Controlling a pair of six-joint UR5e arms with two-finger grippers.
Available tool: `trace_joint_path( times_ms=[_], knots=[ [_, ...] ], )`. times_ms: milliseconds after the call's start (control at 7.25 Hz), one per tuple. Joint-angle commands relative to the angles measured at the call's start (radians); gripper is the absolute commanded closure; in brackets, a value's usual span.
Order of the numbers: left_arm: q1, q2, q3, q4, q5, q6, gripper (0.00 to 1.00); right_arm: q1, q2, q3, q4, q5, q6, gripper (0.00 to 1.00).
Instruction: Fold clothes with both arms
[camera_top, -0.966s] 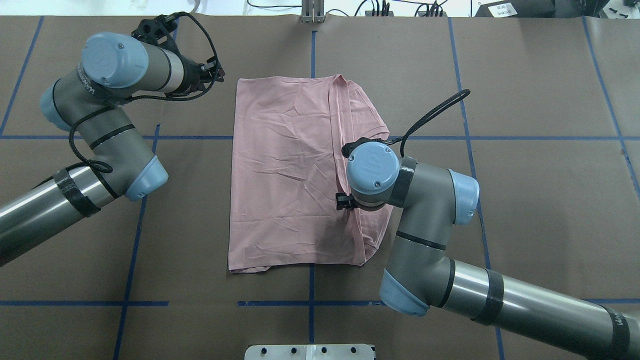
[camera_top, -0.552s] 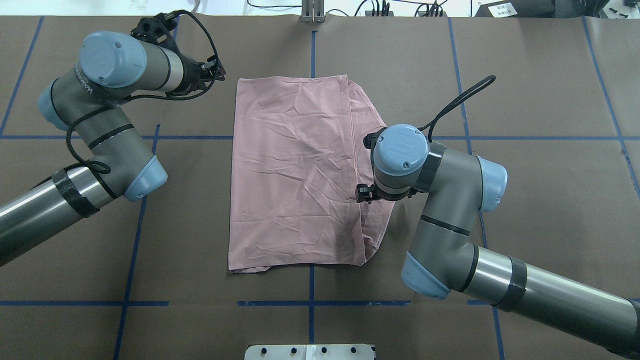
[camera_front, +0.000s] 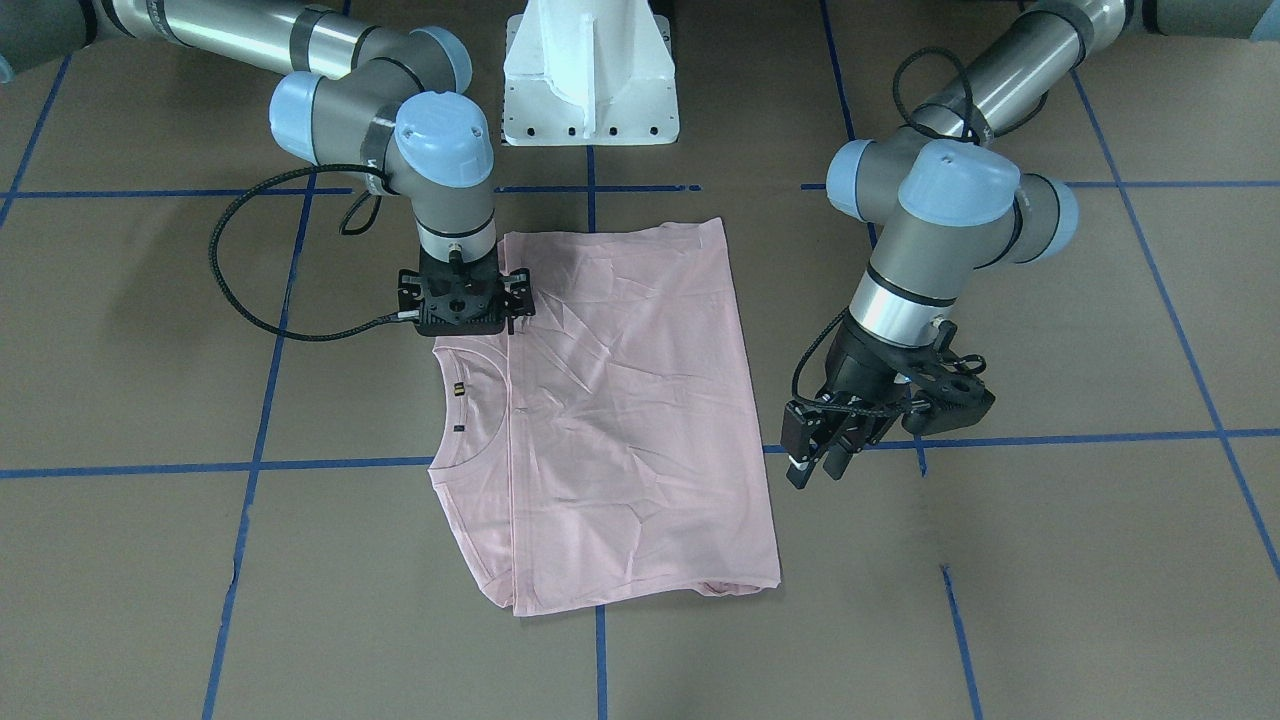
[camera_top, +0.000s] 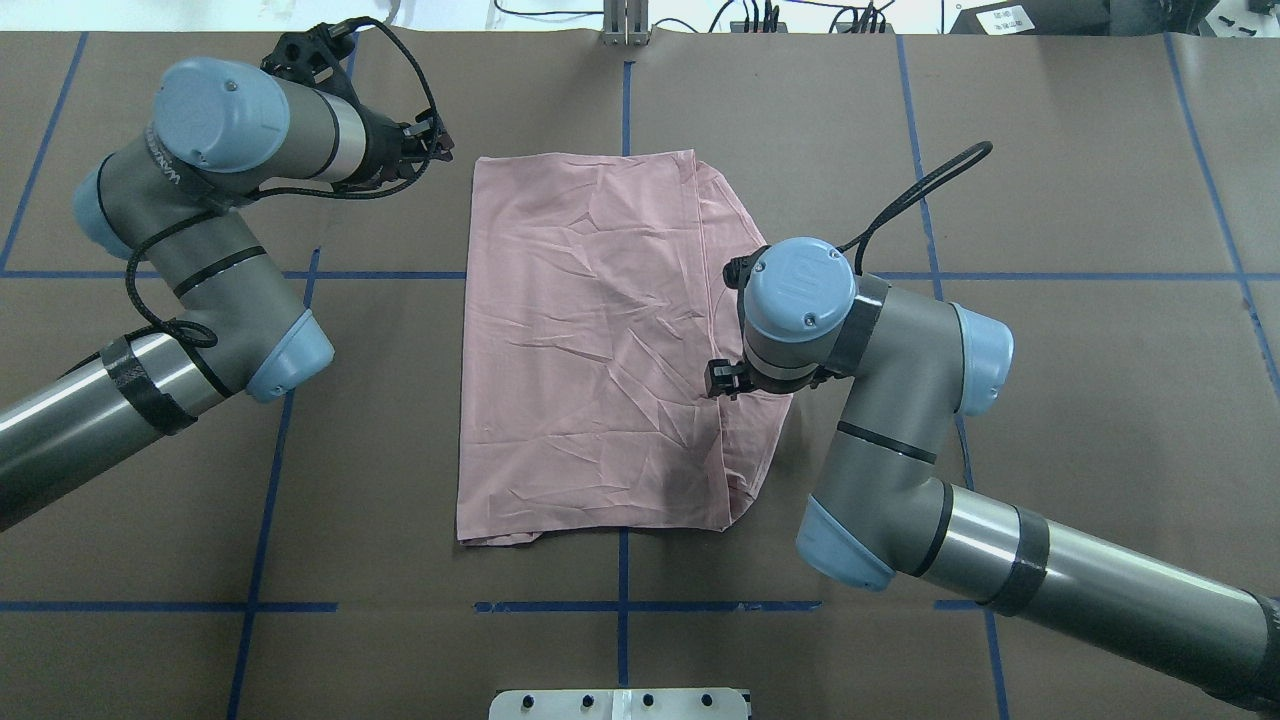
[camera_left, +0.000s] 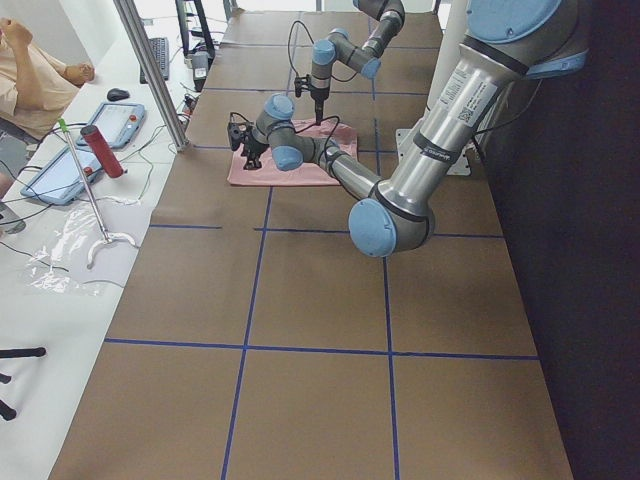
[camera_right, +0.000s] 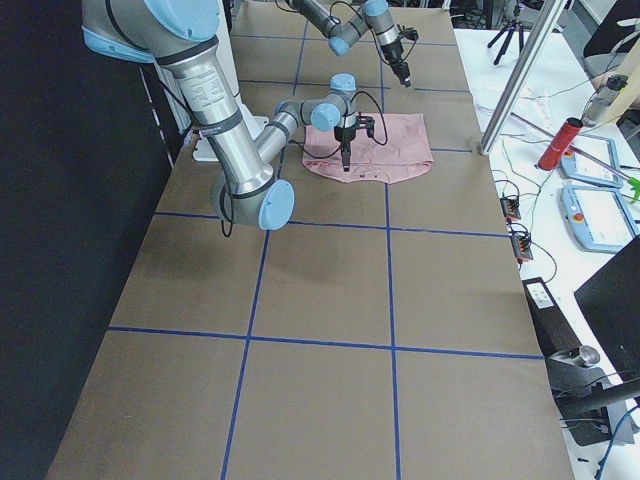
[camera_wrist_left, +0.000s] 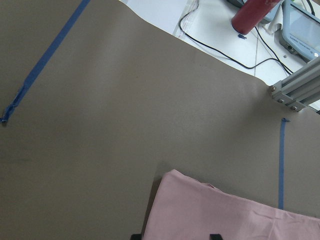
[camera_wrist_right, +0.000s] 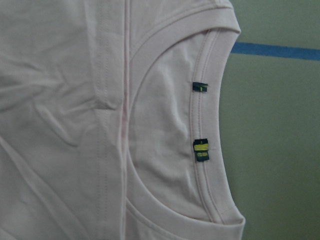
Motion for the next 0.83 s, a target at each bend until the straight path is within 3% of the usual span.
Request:
trace_joint_path(
  times_ms=[0, 138, 690],
  knots=[
    [-0.001, 0.005, -0.004, 0.000, -0.002, 0.001, 0.46, -0.049, -0.041, 0.066, 0.136, -0.014, 0.410, 0.07],
    [0.001, 0.005, -0.004, 0.000, -0.002, 0.001, 0.45, -0.083, -0.097, 0.066, 0.291, -0.046, 0.602, 0.17],
    [0.001, 0.005, -0.009, 0.000, -0.002, -0.001, 0.45, -0.142, -0.147, 0.082, 0.299, -0.105, 0.763, 0.18]
  ],
)
